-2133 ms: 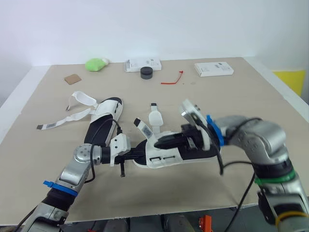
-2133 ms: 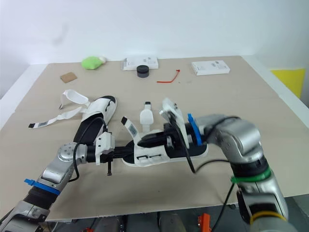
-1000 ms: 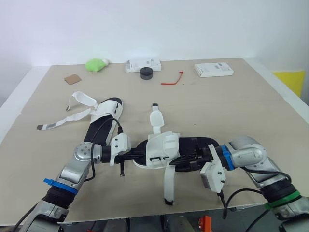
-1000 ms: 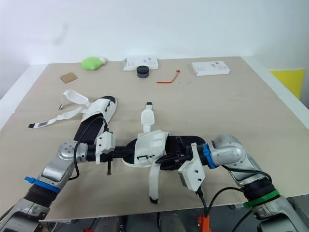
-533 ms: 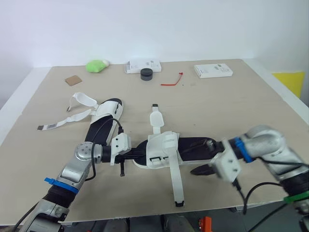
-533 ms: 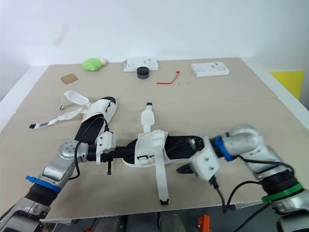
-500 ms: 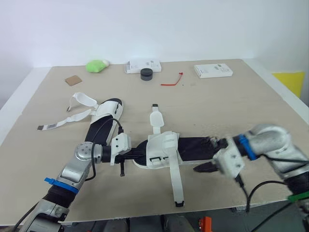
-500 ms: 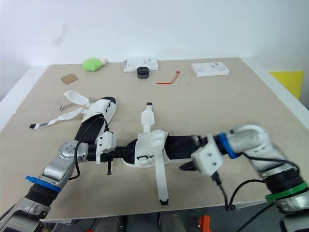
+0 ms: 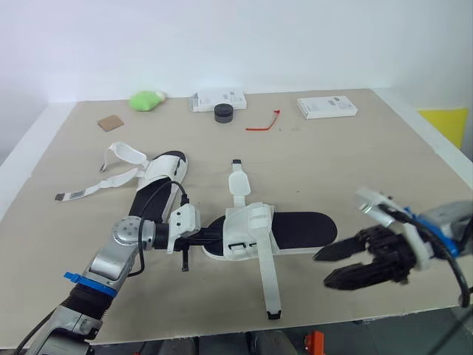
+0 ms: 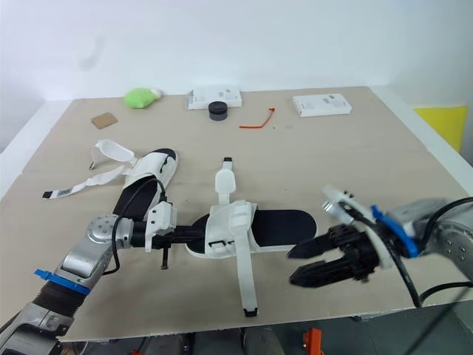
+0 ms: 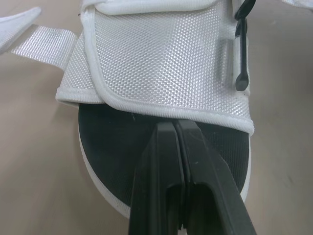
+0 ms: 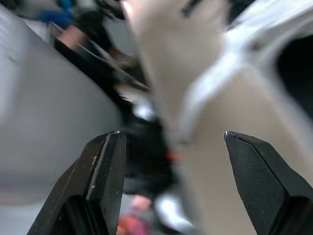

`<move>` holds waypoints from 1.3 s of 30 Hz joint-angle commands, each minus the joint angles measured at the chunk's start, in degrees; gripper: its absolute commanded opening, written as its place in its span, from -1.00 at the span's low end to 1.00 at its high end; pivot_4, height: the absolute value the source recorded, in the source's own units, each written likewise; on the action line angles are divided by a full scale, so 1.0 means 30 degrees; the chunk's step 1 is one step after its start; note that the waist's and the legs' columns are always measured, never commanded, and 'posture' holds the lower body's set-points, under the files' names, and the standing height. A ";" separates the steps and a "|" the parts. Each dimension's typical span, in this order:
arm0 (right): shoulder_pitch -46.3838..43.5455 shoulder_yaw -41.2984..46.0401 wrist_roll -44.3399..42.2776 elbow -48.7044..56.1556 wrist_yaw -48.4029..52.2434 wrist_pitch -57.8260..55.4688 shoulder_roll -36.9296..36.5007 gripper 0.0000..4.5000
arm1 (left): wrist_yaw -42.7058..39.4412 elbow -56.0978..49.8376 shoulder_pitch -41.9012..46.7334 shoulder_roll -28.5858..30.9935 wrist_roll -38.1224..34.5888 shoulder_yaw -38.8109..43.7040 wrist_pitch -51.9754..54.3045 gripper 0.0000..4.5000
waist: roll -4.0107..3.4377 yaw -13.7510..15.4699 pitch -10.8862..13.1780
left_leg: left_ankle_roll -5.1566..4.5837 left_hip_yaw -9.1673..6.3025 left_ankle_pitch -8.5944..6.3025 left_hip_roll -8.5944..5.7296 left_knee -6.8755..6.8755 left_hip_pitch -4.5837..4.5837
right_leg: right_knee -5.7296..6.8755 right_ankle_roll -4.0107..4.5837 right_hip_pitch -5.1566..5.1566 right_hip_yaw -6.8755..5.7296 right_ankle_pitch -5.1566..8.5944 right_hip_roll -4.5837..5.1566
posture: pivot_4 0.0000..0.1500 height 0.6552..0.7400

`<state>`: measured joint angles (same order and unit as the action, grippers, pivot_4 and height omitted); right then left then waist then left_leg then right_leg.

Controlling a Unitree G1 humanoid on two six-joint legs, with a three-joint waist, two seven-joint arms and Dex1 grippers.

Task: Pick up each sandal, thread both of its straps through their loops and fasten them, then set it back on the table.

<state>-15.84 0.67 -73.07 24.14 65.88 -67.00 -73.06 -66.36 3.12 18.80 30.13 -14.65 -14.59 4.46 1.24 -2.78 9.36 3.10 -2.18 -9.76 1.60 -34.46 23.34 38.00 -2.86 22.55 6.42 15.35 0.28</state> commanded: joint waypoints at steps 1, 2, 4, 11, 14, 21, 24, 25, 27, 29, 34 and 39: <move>0.0260 0.0911 -0.3828 0.0484 -0.4572 -0.1331 0.1154 0.55 | -0.0266 -0.0359 -0.1112 0.0640 0.0445 -0.0756 0.1647 -1.00 | 0.0048 -0.0006 0.0019 | 0.0003 0.0001 -0.0007 0.0000 -0.0001 0.0003 | 0.0000 -0.0008 0.0004 0.0000 0.0005 0.0000 | 1.00 1.00; 0.0372 0.0802 -0.4646 0.0440 -0.5897 -0.1420 0.1556 0.55 | -0.0284 -0.0642 -0.1200 0.0707 0.0412 -0.0736 0.1781 -1.00 | 0.0070 -0.0006 0.0028 | -0.0004 -0.0001 -0.0025 0.0001 0.0000 0.0006 | 0.0000 -0.0013 0.0005 0.0000 0.0025 -0.0006 | 1.00 1.00; 0.0562 0.0362 -0.5902 0.0175 -0.8822 -0.1261 0.2631 0.55 | -0.0361 -0.1090 -0.1328 0.0900 0.0473 -0.0774 0.1926 -1.00 | 0.0117 -0.0007 0.0026 | -0.0028 -0.0003 -0.0060 0.0006 -0.0004 0.0019 | -0.0001 -0.0012 0.0007 0.0000 0.0055 -0.0014 | 1.00 1.00; 0.1177 -0.1520 -0.7889 0.0042 -1.4095 -0.1553 0.4833 0.55 | -0.0328 -0.2176 -0.1814 0.1664 0.0483 -0.0769 0.2351 -1.00 | 0.0132 -0.0008 0.0028 | -0.0169 -0.0063 -0.0222 0.0004 -0.0010 0.0082 | 0.0000 -0.0113 0.0005 0.0039 0.0172 -0.0079 | 1.00 1.00; 0.1452 -0.1738 -0.8867 0.0250 -1.4612 -0.1618 0.4757 0.55 | -0.0295 -0.2606 -0.2135 0.1901 0.0373 -0.0671 0.2517 -1.00 | 0.0128 -0.0015 0.0027 | -0.0209 -0.0098 -0.0281 0.0012 -0.0015 0.0089 | 0.0000 -0.0090 -0.0004 0.0023 0.0234 -0.0097 | 1.00 1.00; 0.1491 -0.2212 -0.9565 0.0287 -1.5625 -0.1513 0.5010 0.55 | -0.0066 -0.2682 -0.2212 0.1895 0.0401 -0.0715 0.2635 -1.00 | 0.0122 -0.0010 0.0023 | -0.0295 -0.0144 -0.0337 0.0050 -0.0029 0.0045 | 0.0002 -0.0039 -0.0060 -0.0020 0.0268 -0.0145 | 1.00 1.00; 0.1431 -0.2444 -0.9308 0.0367 -1.5946 -0.1334 0.5350 0.55 | -0.0021 -0.2640 -0.2149 0.1855 0.0391 -0.0719 0.2621 -1.00 | 0.0122 -0.0010 0.0023 | -0.0296 -0.0142 -0.0337 0.0050 -0.0033 0.0036 | 0.0002 -0.0039 -0.0070 -0.0018 0.0266 -0.0145 | 1.00 1.00; 0.1466 -0.2531 -0.9066 0.0481 -1.6010 -0.1327 0.5488 0.45 | -0.0007 -0.2585 -0.2061 0.1807 0.0397 -0.0744 0.2625 -1.00 | 0.0122 -0.0010 0.0023 | -0.0295 -0.0142 -0.0337 0.0050 -0.0038 0.0035 | 0.0002 -0.0040 -0.0072 -0.0018 0.0266 -0.0145 | 1.00 1.00; 0.1588 -0.2573 -0.8604 0.0734 -1.6009 -0.1315 0.5674 0.21 | -0.0005 -0.2408 -0.1855 0.1721 0.0437 -0.0795 0.2583 -1.00 | 0.0119 -0.0004 0.0022 | -0.0296 -0.0142 -0.0337 0.0049 -0.0040 0.0036 | 0.0002 -0.0042 -0.0073 -0.0018 0.0265 -0.0144 | 1.00 1.00; 0.1711 -0.2400 -0.8512 0.0760 -1.5947 -0.1258 0.5685 -0.13 | -0.0031 -0.2238 -0.1675 0.1678 0.0457 -0.0834 0.2562 -1.00 | 0.0118 0.0013 0.0021 | -0.0295 -0.0144 -0.0337 0.0048 -0.0042 0.0036 | 0.0002 -0.0042 -0.0076 -0.0019 0.0265 -0.0144 | 1.00 1.00; 0.1763 -0.1942 -0.8406 0.0838 -1.5388 -0.1350 0.5350 -0.96 | -0.0092 -0.2047 -0.1476 0.1656 0.0459 -0.0936 0.2484 -1.00 | 0.0115 0.0023 0.0018 | -0.0296 -0.0144 -0.0337 0.0046 -0.0069 0.0035 | 0.0003 -0.0057 -0.0092 -0.0021 0.0250 -0.0138 | 1.00 1.00; 0.0793 -0.1157 -0.8259 0.0612 -1.4078 -0.1386 0.4876 -0.96 | -0.0161 -0.2011 -0.1396 0.1627 0.0415 -0.0974 0.2490 -1.00 | 0.0107 0.0014 0.0014 | -0.0296 -0.0143 -0.0336 0.0050 -0.0087 0.0026 | 0.0006 -0.0063 -0.0101 -0.0021 0.0235 -0.0141 | 1.00 1.00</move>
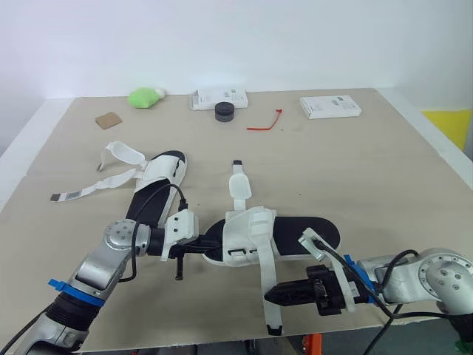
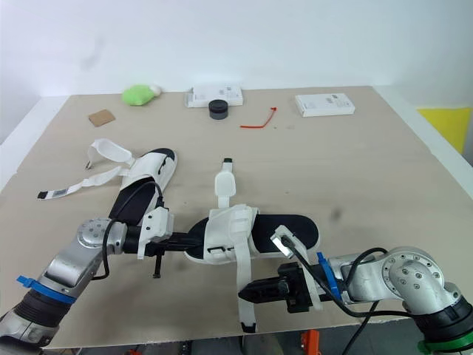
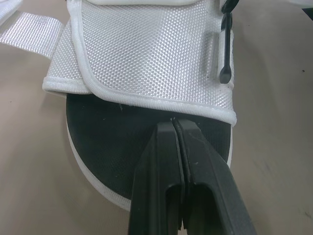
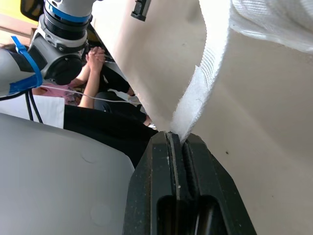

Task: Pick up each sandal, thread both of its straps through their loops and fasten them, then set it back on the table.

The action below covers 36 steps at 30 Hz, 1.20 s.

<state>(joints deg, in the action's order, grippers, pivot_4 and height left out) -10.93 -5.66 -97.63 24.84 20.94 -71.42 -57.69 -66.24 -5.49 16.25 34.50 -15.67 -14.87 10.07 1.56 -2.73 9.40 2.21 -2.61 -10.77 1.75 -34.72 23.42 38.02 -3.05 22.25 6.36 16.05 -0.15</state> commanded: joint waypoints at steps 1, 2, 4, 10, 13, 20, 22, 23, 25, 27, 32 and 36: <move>-0.1563 0.1154 -0.0363 -0.0016 0.1062 0.0217 -0.0182 -0.96 | -0.0213 0.0883 -0.0545 0.0168 0.0774 -0.0893 0.0586 -1.00 | -0.0004 -0.0005 0.0000 | 0.0000 -0.0001 0.0000 0.0001 -0.0003 -0.0001 | 0.0000 0.0000 -0.0002 0.0000 -0.0002 -0.0002 | 1.00 1.00; -0.2403 0.1301 -0.0741 -0.0572 0.1033 0.0375 -0.0055 -0.96 | -0.0220 0.0891 -0.0548 0.0165 0.0782 -0.0905 0.0570 -1.00 | -0.0017 -0.0026 -0.0002 | 0.0000 0.0000 0.0000 0.0001 -0.0007 -0.0002 | 0.0002 0.0001 -0.0001 0.0000 -0.0006 -0.0002 | 1.00 1.00; -0.3631 0.1307 -0.1107 -0.1489 0.0781 0.0473 0.0211 -0.96 | -0.0240 0.0947 -0.0521 0.0156 0.0783 -0.0912 0.0542 -1.00 | -0.0018 -0.0017 -0.0004 | -0.0001 0.0012 0.0001 0.0000 -0.0019 -0.0005 | 0.0002 0.0004 -0.0001 0.0006 -0.0026 0.0000 | 1.00 1.00; -1.0867 -0.0191 0.0793 -0.8326 -0.0876 -0.1212 0.2780 -0.96 | -0.0143 0.1260 -0.0269 -0.0071 0.0872 -0.0977 0.0434 -1.00 | -0.0060 -0.0028 0.0009 | -0.0014 0.0042 0.0010 -0.0005 -0.0045 -0.0006 | 0.0002 0.0061 0.0012 0.0034 -0.0052 0.0001 | 1.00 1.00; -1.2665 -0.0414 0.2356 -1.0656 -0.0716 -0.2229 0.3947 -0.96 | -0.0083 0.1405 -0.0187 -0.0180 0.0916 -0.1001 0.0374 -1.00 | -0.0047 0.0070 -0.0003 | -0.0014 0.0009 0.0009 -0.0002 -0.0041 0.0020 | 0.0002 0.0037 0.0008 0.0005 -0.0045 -0.0002 | 1.00 1.00; -1.4286 -0.0305 0.5537 -1.2846 0.0563 -0.5081 0.5543 -0.96 | 0.0282 0.1462 -0.0214 -0.0515 0.1052 -0.0902 0.0334 -1.00 | -0.0071 0.0083 -0.0011 | -0.0048 0.0000 -0.0013 -0.0054 -0.0058 0.0084 | 0.0003 0.0057 0.0023 -0.0009 -0.0052 0.0056 | 1.00 1.00; -1.4312 -0.0090 0.5815 -1.2751 0.0830 -0.6107 0.5599 -0.96 | 0.0379 0.1449 -0.0252 -0.0542 0.1066 -0.0862 0.0333 -1.00 | -0.0071 0.0080 -0.0011 | -0.0048 -0.0001 -0.0013 -0.0061 -0.0074 0.0087 | 0.0003 0.0041 0.0018 -0.0011 -0.0053 0.0069 | 1.00 1.00; -1.4409 -0.0037 0.5736 -1.2808 0.0913 -0.6571 0.5571 -0.96 | 0.0426 0.1427 -0.0302 -0.0538 0.1041 -0.0827 0.0348 -1.00 | -0.0073 0.0074 -0.0011 | -0.0048 0.0001 -0.0013 -0.0061 -0.0087 0.0087 | 0.0003 0.0028 0.0017 -0.0011 -0.0053 0.0069 | 1.00 1.00; -1.4682 -0.0315 0.5228 -1.3081 0.0968 -0.6982 0.5318 -0.96 | 0.0507 0.1379 -0.0457 -0.0503 0.0989 -0.0772 0.0348 -1.00 | -0.0077 0.0060 -0.0013 | -0.0049 0.0001 -0.0012 -0.0059 -0.0094 0.0086 | 0.0003 -0.0003 0.0017 -0.0010 -0.0052 0.0067 | 1.00 1.00; -1.5090 -0.0870 0.4575 -1.3805 0.0780 -0.7025 0.5071 -0.96 | 0.0554 0.1366 -0.0588 -0.0492 0.0989 -0.0785 0.0321 -1.00 | -0.0085 0.0033 -0.0011 | -0.0056 0.0003 -0.0008 -0.0051 -0.0102 0.0082 | 0.0004 -0.0008 0.0019 -0.0010 -0.0070 0.0057 | 1.00 1.00; -1.6213 -0.2342 0.3794 -1.6594 -0.0339 -0.7025 0.5247 -0.96 | 0.0528 0.1484 -0.0597 -0.0563 0.0994 -0.0845 0.0304 -1.00 | -0.0089 0.0004 -0.0014 | -0.0075 0.0017 0.0004 -0.0034 -0.0113 0.0055 | 0.0004 0.0005 0.0010 -0.0004 -0.0105 0.0036 | 1.00 1.00; -1.6212 -0.3186 0.3206 -1.6852 -0.0484 -0.7025 0.4967 -0.96 | 0.0499 0.1680 -0.0394 -0.0697 0.1029 -0.0906 0.0299 -1.00 | -0.0108 0.0013 -0.0021 | -0.0076 0.0014 0.0004 -0.0041 -0.0113 0.0084 | 0.0004 -0.0009 0.0022 0.0000 -0.0094 0.0036 | 1.00 1.00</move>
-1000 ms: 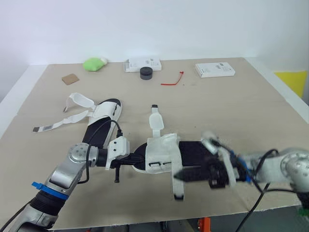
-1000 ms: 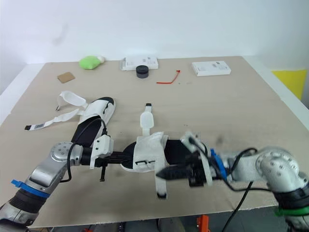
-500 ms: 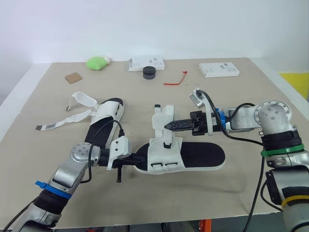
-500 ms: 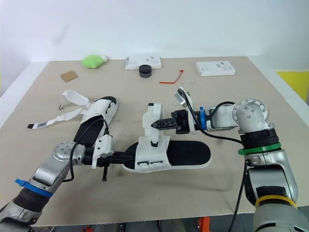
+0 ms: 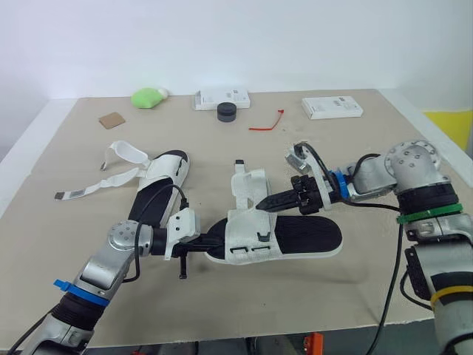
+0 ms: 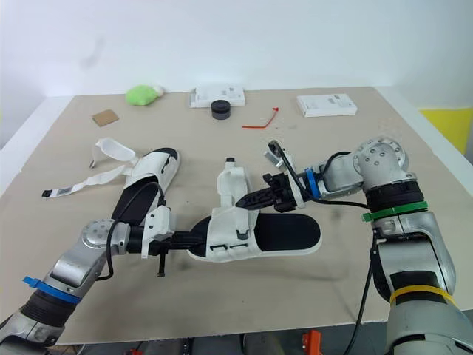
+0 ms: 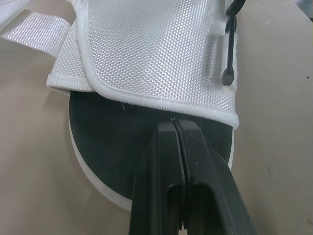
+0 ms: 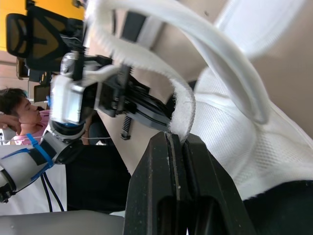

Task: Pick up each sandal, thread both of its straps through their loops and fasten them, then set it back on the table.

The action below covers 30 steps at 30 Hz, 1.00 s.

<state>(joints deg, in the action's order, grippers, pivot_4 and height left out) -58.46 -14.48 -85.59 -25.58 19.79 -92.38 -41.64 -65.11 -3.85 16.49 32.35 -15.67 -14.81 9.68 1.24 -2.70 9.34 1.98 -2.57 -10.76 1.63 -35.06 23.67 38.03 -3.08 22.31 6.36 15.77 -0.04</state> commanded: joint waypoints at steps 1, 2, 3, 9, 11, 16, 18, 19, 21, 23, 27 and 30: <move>-0.0388 -0.0383 -0.0895 -0.0202 -0.0163 -0.0041 -0.0406 -0.96 | 0.0112 0.1185 -0.0427 -0.0009 0.1033 -0.0925 0.0424 -1.00 | -0.0001 0.0014 -0.0001 | 0.0000 -0.0001 0.0000 -0.0001 0.0000 0.0002 | 0.0000 -0.0004 0.0000 0.0001 0.0003 0.0001 | 1.00 1.00; -0.0420 -0.0468 -0.0937 -0.0362 -0.0234 -0.0041 -0.0395 -0.96 | 0.0092 0.1230 -0.0392 -0.0028 0.1041 -0.0924 0.0419 -1.00 | -0.0002 0.0028 -0.0001 | 0.0000 -0.0005 0.0000 -0.0003 0.0000 0.0007 | 0.0000 -0.0007 -0.0002 0.0001 0.0005 0.0001 | 1.00 1.00; -0.0477 -0.0592 -0.0995 -0.0513 -0.0249 -0.0041 -0.0404 -0.96 | 0.0062 0.1262 -0.0379 -0.0038 0.1050 -0.0929 0.0401 -1.00 | -0.0002 0.0032 -0.0001 | 0.0000 -0.0008 0.0000 -0.0007 -0.0002 0.0011 | 0.0000 -0.0008 0.0000 0.0000 0.0005 0.0003 | 1.00 1.00; -0.1290 -0.1154 -0.1717 -0.1393 -0.0381 -0.0041 -0.0345 -0.96 | -0.0040 0.1415 -0.0419 -0.0036 0.1070 -0.0960 0.0292 -1.00 | -0.0017 0.0008 0.0004 | 0.0000 -0.0003 0.0000 0.0002 -0.0052 0.0014 | 0.0000 -0.0017 -0.0001 -0.0001 -0.0023 -0.0001 | 1.00 1.00; -0.1510 -0.1535 -0.2131 -0.1625 -0.0511 -0.0041 -0.0333 -0.96 | -0.0017 0.1490 -0.0404 -0.0061 0.1069 -0.0965 0.0252 -1.00 | -0.0019 0.0001 0.0004 | -0.0001 -0.0004 -0.0001 0.0005 -0.0069 0.0020 | 0.0001 -0.0019 -0.0001 -0.0001 -0.0027 -0.0002 | 1.00 1.00; -0.2396 -0.1651 -0.2454 -0.2678 -0.0878 -0.0041 -0.0129 -0.96 | 0.0030 0.1614 -0.0441 -0.0134 0.1106 -0.0992 0.0155 -1.00 | -0.0029 0.0001 0.0008 | -0.0002 -0.0001 -0.0002 0.0002 -0.0088 0.0043 | 0.0001 -0.0028 0.0011 0.0000 -0.0032 0.0001 | 1.00 1.00; -0.2642 -0.1797 -0.2769 -0.2882 -0.0969 -0.0041 -0.0129 -0.96 | 0.0049 0.1714 -0.0471 -0.0185 0.1164 -0.1043 0.0061 -1.00 | -0.0032 0.0004 0.0007 | -0.0002 -0.0002 -0.0002 0.0001 -0.0090 0.0053 | 0.0000 -0.0031 0.0018 0.0000 -0.0034 0.0001 | 1.00 1.00; -0.2610 -0.2073 -0.3038 -0.2691 -0.0998 -0.0041 -0.0254 -0.96 | 0.0077 0.1797 -0.0468 -0.0223 0.1185 -0.1044 0.0016 -1.00 | -0.0037 0.0008 0.0006 | -0.0002 -0.0005 -0.0002 0.0002 -0.0090 0.0053 | 0.0001 -0.0032 0.0016 -0.0001 -0.0033 0.0000 | 1.00 1.00; -0.2675 -0.2360 -0.3462 -0.2691 -0.1143 -0.0041 -0.0354 -0.96 | 0.0097 0.1926 -0.0450 -0.0282 0.1191 -0.1023 -0.0045 -1.00 | -0.0042 0.0017 0.0003 | -0.0004 -0.0010 -0.0003 0.0000 -0.0091 0.0058 | 0.0001 -0.0034 0.0014 -0.0003 -0.0032 0.0000 | 1.00 1.00; -0.2757 -0.2475 -0.3780 -0.2740 -0.1302 -0.0041 -0.0408 -0.96 | 0.0098 0.1984 -0.0465 -0.0322 0.1213 -0.1035 -0.0094 -1.00 | -0.0045 0.0025 0.0002 | -0.0004 -0.0010 -0.0003 -0.0005 -0.0100 0.0060 | 0.0000 -0.0036 0.0012 -0.0003 -0.0034 0.0007 | 1.00 1.00; -0.2510 -0.2939 -0.4559 -0.2349 -0.1662 -0.0041 -0.0613 -0.96 | 0.0123 0.2125 -0.0462 -0.0412 0.1271 -0.1064 -0.0224 -1.00 | -0.0049 0.0025 0.0003 | -0.0004 -0.0005 -0.0003 -0.0020 -0.0122 0.0075 | -0.0001 -0.0024 0.0013 -0.0001 -0.0028 0.0030 | 1.00 1.00; -0.2129 -0.3160 -0.5104 -0.2027 -0.2037 -0.0041 -0.0773 -0.96 | 0.0136 0.2192 -0.0463 -0.0458 0.1273 -0.1043 -0.0259 -1.00 | -0.0052 0.0026 0.0002 | -0.0004 -0.0004 -0.0002 -0.0025 -0.0126 0.0076 | -0.0001 -0.0008 0.0012 0.0000 -0.0018 0.0037 | 1.00 1.00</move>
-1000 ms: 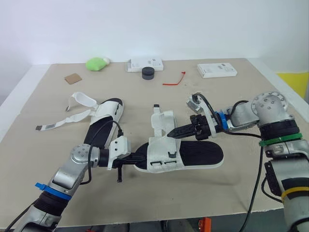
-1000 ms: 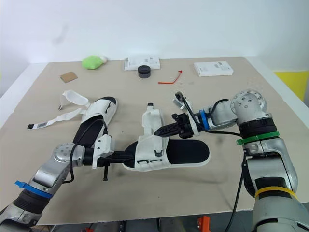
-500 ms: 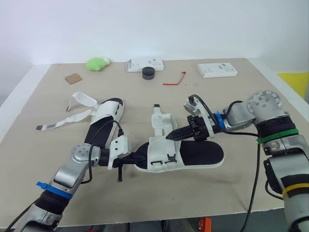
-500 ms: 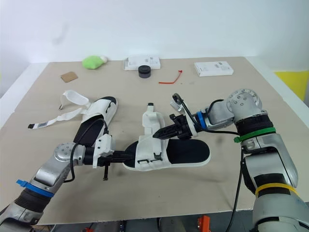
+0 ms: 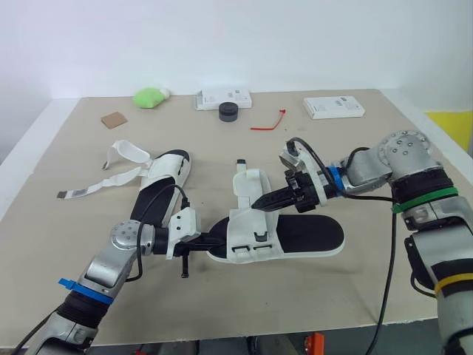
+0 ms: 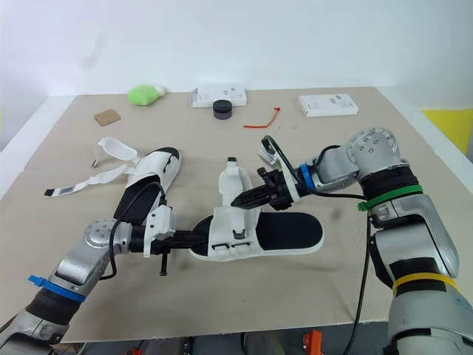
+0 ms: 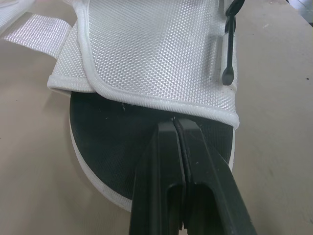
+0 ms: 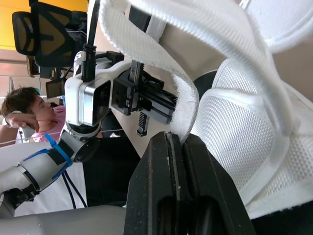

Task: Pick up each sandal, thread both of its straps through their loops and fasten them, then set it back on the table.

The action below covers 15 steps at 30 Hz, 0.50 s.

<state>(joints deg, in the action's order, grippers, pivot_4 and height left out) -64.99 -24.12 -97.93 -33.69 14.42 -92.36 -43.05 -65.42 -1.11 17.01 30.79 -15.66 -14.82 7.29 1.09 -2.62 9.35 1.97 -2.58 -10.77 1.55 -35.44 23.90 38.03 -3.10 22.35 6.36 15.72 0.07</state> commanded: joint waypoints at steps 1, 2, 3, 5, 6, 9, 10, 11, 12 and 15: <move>0.0188 0.0020 -0.1107 0.0804 -0.0376 -0.0045 -0.0361 -0.96 | 0.0235 0.1287 -0.0650 0.0061 0.1278 -0.1040 0.0519 -1.00 | -0.0003 0.0001 -0.0002 | 0.0000 -0.0001 0.0000 0.0000 -0.0001 0.0000 | 0.0000 0.0000 0.0000 -0.0001 0.0000 0.0000 | 1.00 1.00; 0.0346 0.0029 -0.1139 0.0864 -0.0507 -0.0045 -0.0381 -0.96 | 0.0212 0.1312 -0.0655 0.0071 0.1273 -0.1033 0.0505 -1.00 | -0.0004 0.0002 -0.0002 | -0.0001 -0.0001 0.0000 0.0000 -0.0001 0.0001 | 0.0000 0.0000 -0.0001 0.0000 0.0000 0.0000 | 1.00 1.00; 0.0486 0.0074 -0.1132 0.0846 -0.0664 -0.0045 -0.0382 -0.96 | 0.0198 0.1317 -0.0664 0.0081 0.1267 -0.1027 0.0500 -1.00 | -0.0005 0.0003 -0.0003 | -0.0001 -0.0002 0.0000 0.0000 -0.0002 0.0002 | 0.0000 -0.0003 -0.0001 -0.0001 -0.0001 0.0000 | 1.00 1.00; 0.0746 0.0225 -0.1030 0.0910 -0.0871 -0.0045 -0.0389 -0.96 | 0.0200 0.1339 -0.0669 0.0095 0.1278 -0.1009 0.0475 -1.00 | -0.0010 0.0003 -0.0006 | -0.0001 0.0000 0.0001 -0.0001 -0.0004 0.0004 | 0.0000 -0.0010 -0.0001 0.0000 -0.0006 0.0001 | 1.00 1.00; 0.0836 0.0338 -0.1006 0.0885 -0.0946 -0.0045 -0.0372 -0.96 | 0.0180 0.1329 -0.0677 0.0112 0.1266 -0.1004 0.0486 -1.00 | -0.0011 0.0003 -0.0006 | -0.0001 0.0000 0.0001 0.0000 -0.0006 0.0004 | 0.0000 -0.0017 -0.0001 0.0000 -0.0009 0.0000 | 1.00 1.00; 0.1046 0.0597 -0.0928 0.0903 -0.1072 -0.0045 -0.0310 -0.96 | 0.0163 0.1324 -0.0679 0.0128 0.1255 -0.0990 0.0487 -1.00 | -0.0014 0.0003 -0.0008 | -0.0001 -0.0003 0.0000 0.0000 -0.0004 0.0005 | 0.0000 -0.0021 0.0000 -0.0001 -0.0010 -0.0001 | 1.00 1.00; 0.1136 0.0655 -0.0899 0.0958 -0.1113 -0.0045 -0.0299 -0.96 | 0.0162 0.1328 -0.0676 0.0137 0.1261 -0.0983 0.0478 -1.00 | -0.0014 0.0003 -0.0008 | -0.0001 -0.0002 0.0001 0.0000 -0.0004 0.0004 | 0.0000 -0.0022 0.0000 -0.0001 -0.0010 -0.0001 | 1.00 1.00; 0.1230 0.0667 -0.0965 0.1036 -0.1129 -0.0045 -0.0299 -0.96 | 0.0161 0.1363 -0.0644 0.0138 0.1255 -0.0959 0.0474 -1.00 | -0.0013 0.0003 -0.0008 | -0.0001 -0.0003 0.0001 0.0000 -0.0003 0.0006 | 0.0000 -0.0022 0.0000 -0.0001 -0.0009 -0.0001 | 1.00 1.00; 0.1292 0.0705 -0.1045 0.1113 -0.1152 -0.0045 -0.0278 -0.96 | 0.0152 0.1399 -0.0614 0.0138 0.1240 -0.0935 0.0476 -1.00 | -0.0014 0.0003 -0.0008 | -0.0001 -0.0002 0.0000 0.0000 -0.0004 0.0007 | 0.0000 -0.0023 0.0000 -0.0001 -0.0008 0.0000 | 1.00 1.00; 0.1479 0.0967 -0.1221 0.1765 -0.0980 -0.0045 -0.0272 -0.96 | 0.0157 0.1386 -0.0640 0.0167 0.1235 -0.0898 0.0458 -1.00 | -0.0017 0.0002 -0.0010 | -0.0001 -0.0003 0.0000 0.0000 -0.0003 0.0006 | 0.0000 -0.0025 0.0003 -0.0001 -0.0010 -0.0002 | 1.00 1.00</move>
<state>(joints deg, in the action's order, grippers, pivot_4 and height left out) -60.78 -22.87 -99.90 -31.40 10.96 -92.04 -43.56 -65.53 -0.95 17.02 30.74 -15.67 -14.79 7.11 1.04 -2.62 9.32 1.97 -2.59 -10.77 1.56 -35.45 23.92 38.03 -3.18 22.36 6.36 15.69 0.06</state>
